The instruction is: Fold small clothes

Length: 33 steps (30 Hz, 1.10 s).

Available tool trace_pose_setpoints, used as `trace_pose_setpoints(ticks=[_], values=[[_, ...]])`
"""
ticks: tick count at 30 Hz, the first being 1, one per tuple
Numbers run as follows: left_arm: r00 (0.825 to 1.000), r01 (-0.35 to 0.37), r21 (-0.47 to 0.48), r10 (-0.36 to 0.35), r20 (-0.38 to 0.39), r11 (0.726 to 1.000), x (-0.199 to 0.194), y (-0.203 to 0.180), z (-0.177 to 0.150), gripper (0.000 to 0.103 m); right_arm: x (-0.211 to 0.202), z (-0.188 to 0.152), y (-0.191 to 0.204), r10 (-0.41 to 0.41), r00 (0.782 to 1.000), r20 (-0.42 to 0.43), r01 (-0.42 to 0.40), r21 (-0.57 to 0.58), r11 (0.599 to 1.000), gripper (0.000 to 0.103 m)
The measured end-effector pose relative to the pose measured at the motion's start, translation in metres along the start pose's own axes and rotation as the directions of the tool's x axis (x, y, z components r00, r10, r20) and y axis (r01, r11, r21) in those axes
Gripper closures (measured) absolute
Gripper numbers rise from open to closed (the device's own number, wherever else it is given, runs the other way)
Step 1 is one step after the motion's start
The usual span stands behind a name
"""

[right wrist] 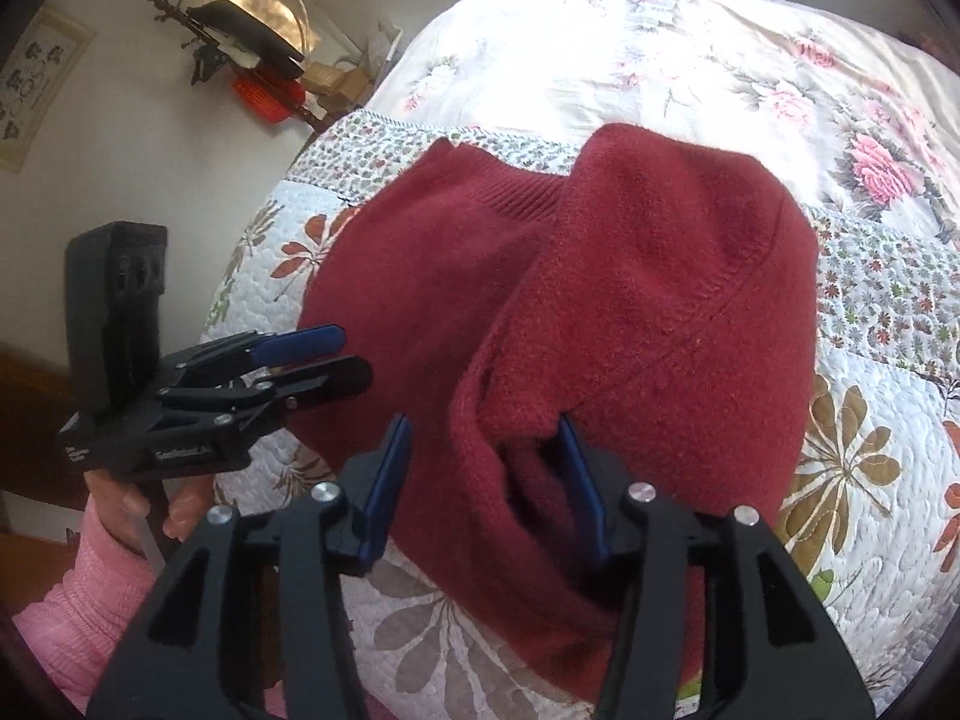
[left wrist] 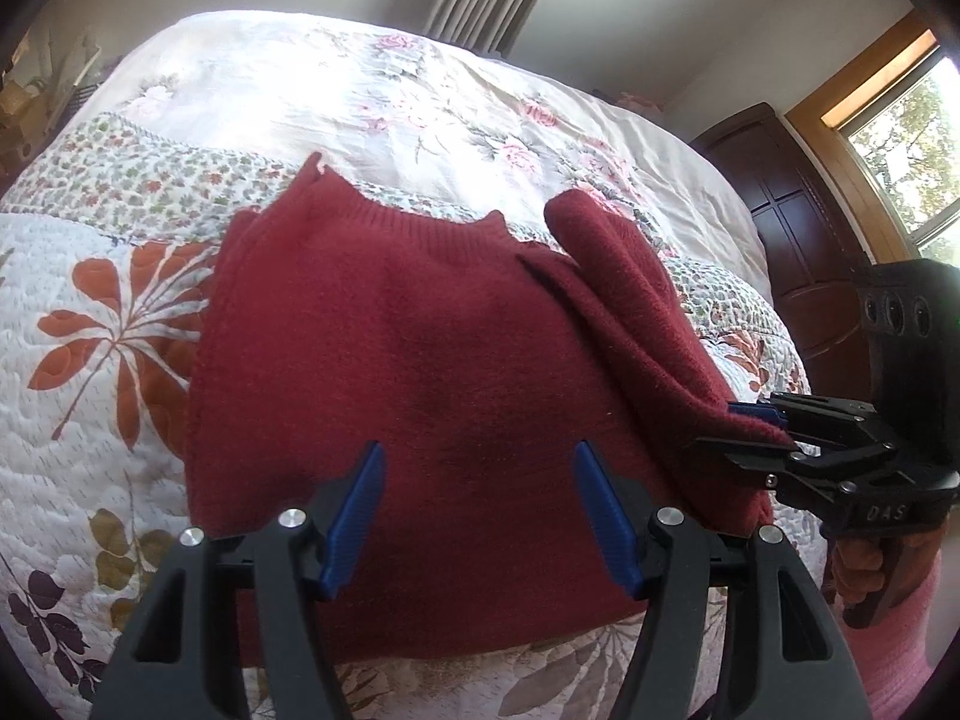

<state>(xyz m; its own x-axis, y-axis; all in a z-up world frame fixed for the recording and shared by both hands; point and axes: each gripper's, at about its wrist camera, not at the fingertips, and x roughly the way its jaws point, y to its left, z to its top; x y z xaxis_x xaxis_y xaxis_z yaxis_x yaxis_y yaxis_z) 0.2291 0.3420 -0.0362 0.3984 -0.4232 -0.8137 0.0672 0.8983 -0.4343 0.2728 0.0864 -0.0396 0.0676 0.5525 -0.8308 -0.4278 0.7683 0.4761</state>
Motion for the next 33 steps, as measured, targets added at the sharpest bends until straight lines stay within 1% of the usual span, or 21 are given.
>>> trace_pose_setpoints(ticks=[1, 2, 3, 4, 5, 7, 9, 12, 14, 15, 18, 20, 21, 23, 26, 27, 30, 33], values=[[1.0, 0.011, 0.0, -0.011, -0.002, 1.0, 0.001, -0.003, 0.002, 0.037, -0.01, -0.002, 0.001, 0.031, 0.999, 0.019, -0.031, 0.004, 0.999, 0.05], [1.0, 0.022, -0.001, -0.022, -0.005, 1.0, 0.003, -0.006, 0.004, 0.037, -0.019, -0.004, 0.002, 0.081, 0.996, 0.033, -0.081, 0.009, 0.997, 0.049], [0.999, 0.035, -0.003, -0.035, -0.01, 0.999, 0.004, -0.01, 0.006, 0.037, -0.027, -0.006, 0.003, 0.115, 0.992, 0.044, -0.116, 0.009, 0.993, 0.046], [0.999, 0.046, -0.004, -0.046, -0.014, 0.999, 0.007, -0.011, 0.007, 0.037, -0.037, -0.008, 0.007, 0.141, 0.988, 0.057, -0.141, -0.003, 0.99, 0.046], [0.998, 0.059, -0.008, -0.059, -0.018, 0.998, 0.01, -0.015, 0.01, 0.037, -0.045, -0.01, 0.009, 0.141, 0.988, 0.07, -0.14, -0.015, 0.99, 0.046], [0.996, 0.081, -0.017, -0.081, -0.027, 0.997, 0.016, -0.02, 0.014, 0.037, -0.061, -0.014, 0.008, 0.101, 0.99, 0.098, -0.1, -0.016, 0.995, 0.046], [0.993, 0.107, -0.033, -0.108, -0.044, 0.994, 0.023, -0.025, 0.018, 0.037, -0.071, -0.019, -0.002, 0.063, 0.992, 0.111, -0.064, 0.006, 0.998, 0.046], [0.986, 0.141, -0.074, -0.147, -0.074, 0.987, 0.034, -0.027, 0.022, 0.037, -0.08, -0.03, -0.035, -0.004, 0.992, 0.123, -0.008, 0.091, 0.996, 0.047], [0.98, 0.172, -0.108, -0.181, -0.083, 0.979, 0.039, -0.027, 0.024, 0.037, -0.084, -0.041, -0.064, -0.055, 0.99, 0.128, 0.034, 0.16, 0.987, 0.049], [0.976, 0.188, -0.123, -0.199, -0.083, 0.974, 0.041, -0.026, 0.025, 0.037, -0.083, -0.047, -0.073, -0.066, 0.99, 0.126, 0.042, 0.183, 0.982, 0.049], [0.967, 0.219, -0.161, -0.235, -0.093, 0.962, 0.05, -0.025, 0.03, 0.036, -0.076, -0.064, -0.096, -0.074, 0.991, 0.108, 0.047, 0.236, 0.971, 0.049], [0.966, 0.216, -0.19, -0.238, -0.1, 0.958, 0.056, -0.023, 0.032, 0.037, -0.07, -0.074, -0.104, -0.041, 0.993, 0.112, 0.011, 0.258, 0.966, 0.052], [0.964, 0.227, -0.203, -0.25, -0.092, 0.952, 0.055, -0.022, 0.033, 0.037, -0.069, -0.077, -0.105, -0.022, 0.992, 0.122, -0.012, 0.268, 0.963, 0.053], [0.958, 0.259, -0.22, -0.279, -0.063, 0.94, 0.05, -0.02, 0.033, 0.037, -0.071, -0.079, -0.103, 0.02, 0.987, 0.158, -0.063, 0.27, 0.961, 0.054], [0.953, 0.288, -0.242, -0.301, -0.021, 0.927, 0.041, -0.015, 0.032, 0.037, -0.069, -0.073, -0.086, 0.043, 0.984, 0.17, -0.082, 0.229, 0.97, 0.054], [0.955, 0.282, -0.244, -0.296, -0.022, 0.928, 0.041, -0.015, 0.032, 0.037, -0.069, -0.069, -0.082, 0.051, 0.984, 0.169, -0.088, 0.216, 0.973, 0.054], [0.962, 0.247, -0.235, -0.267, -0.057, 0.94, 0.051, -0.02, 0.036, 0.037, -0.06, -0.053, -0.062, 0.078, 0.986, 0.15, -0.103, 0.168, 0.98, 0.055], [0.961, 0.248, -0.232, -0.27, -0.068, 0.941, 0.057, -0.025, 0.039, 0.037, -0.045, -0.041, -0.04, 0.087, 0.99, 0.109, -0.099, 0.11, 0.989, 0.055]])
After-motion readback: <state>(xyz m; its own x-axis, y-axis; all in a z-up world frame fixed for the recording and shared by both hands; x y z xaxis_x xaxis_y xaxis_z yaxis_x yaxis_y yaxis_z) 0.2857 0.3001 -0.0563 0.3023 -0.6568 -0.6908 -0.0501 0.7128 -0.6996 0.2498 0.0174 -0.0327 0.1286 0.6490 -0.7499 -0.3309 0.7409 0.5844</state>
